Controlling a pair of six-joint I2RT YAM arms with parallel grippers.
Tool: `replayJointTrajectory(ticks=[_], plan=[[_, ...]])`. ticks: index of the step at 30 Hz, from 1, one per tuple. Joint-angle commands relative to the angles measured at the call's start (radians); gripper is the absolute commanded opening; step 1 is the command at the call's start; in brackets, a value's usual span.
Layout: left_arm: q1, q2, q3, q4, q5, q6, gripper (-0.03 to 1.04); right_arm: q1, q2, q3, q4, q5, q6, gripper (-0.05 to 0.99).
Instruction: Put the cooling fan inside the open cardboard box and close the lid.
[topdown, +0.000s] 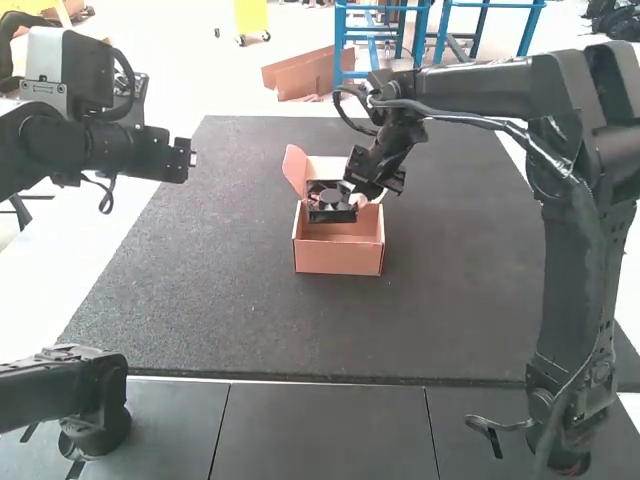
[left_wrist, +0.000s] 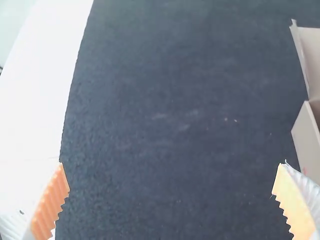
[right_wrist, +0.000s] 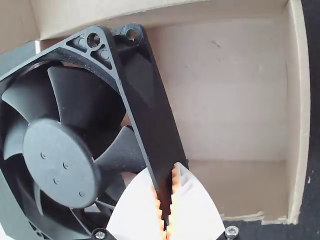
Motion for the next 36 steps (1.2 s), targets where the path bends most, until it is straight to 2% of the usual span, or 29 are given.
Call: replayJointTrajectory(ticks=[1, 7, 15, 16, 17, 21, 25, 29, 31, 32, 36], plan=[[0.010, -0.022, 0.010, 0.002, 0.000, 0.004, 0.97, 0.001, 0.009, 0.036, 0.002, 0.039, -0.005, -0.01], [0.010, -0.022, 0.010, 0.005, 0.000, 0.002, 0.97, 0.000, 0.052, 0.033, 0.002, 0.078, -0.020, -0.01], [0.010, -0.022, 0.023, 0.018, 0.000, 0.002, 0.97, 0.000, 0.077, 0.024, 0.002, 0.079, -0.040, 0.00], [0.010, -0.019, 0.024, 0.021, 0.000, 0.002, 0.96, 0.000, 0.077, 0.024, 0.004, 0.072, -0.052, 0.05], [0.010, -0.017, 0.023, 0.024, 0.000, 0.002, 0.97, 0.000, 0.077, 0.027, 0.004, 0.070, -0.060, 0.15], [0.007, -0.002, 0.023, 0.048, -0.002, 0.004, 0.97, 0.000, 0.075, 0.073, -0.016, 0.030, -0.103, 0.65], [0.005, 0.040, 0.029, 0.081, 0.000, 0.004, 0.97, -0.002, 0.068, 0.173, -0.068, -0.088, -0.137, 0.77], [0.002, 0.105, 0.030, 0.137, 0.000, 0.004, 0.97, -0.051, 0.037, 0.299, -0.122, -0.112, -0.201, 0.84], [0.002, 0.144, 0.030, 0.174, 0.001, 0.004, 0.97, -0.092, 0.017, 0.322, -0.119, -0.089, -0.252, 0.86], [0.002, 0.167, 0.030, 0.193, 0.001, 0.004, 0.97, -0.111, 0.008, 0.323, -0.116, -0.057, -0.281, 0.88], [0.002, 0.254, 0.036, 0.277, 0.000, 0.004, 0.97, -0.164, -0.035, 0.265, -0.062, 0.122, -0.448, 0.89]])
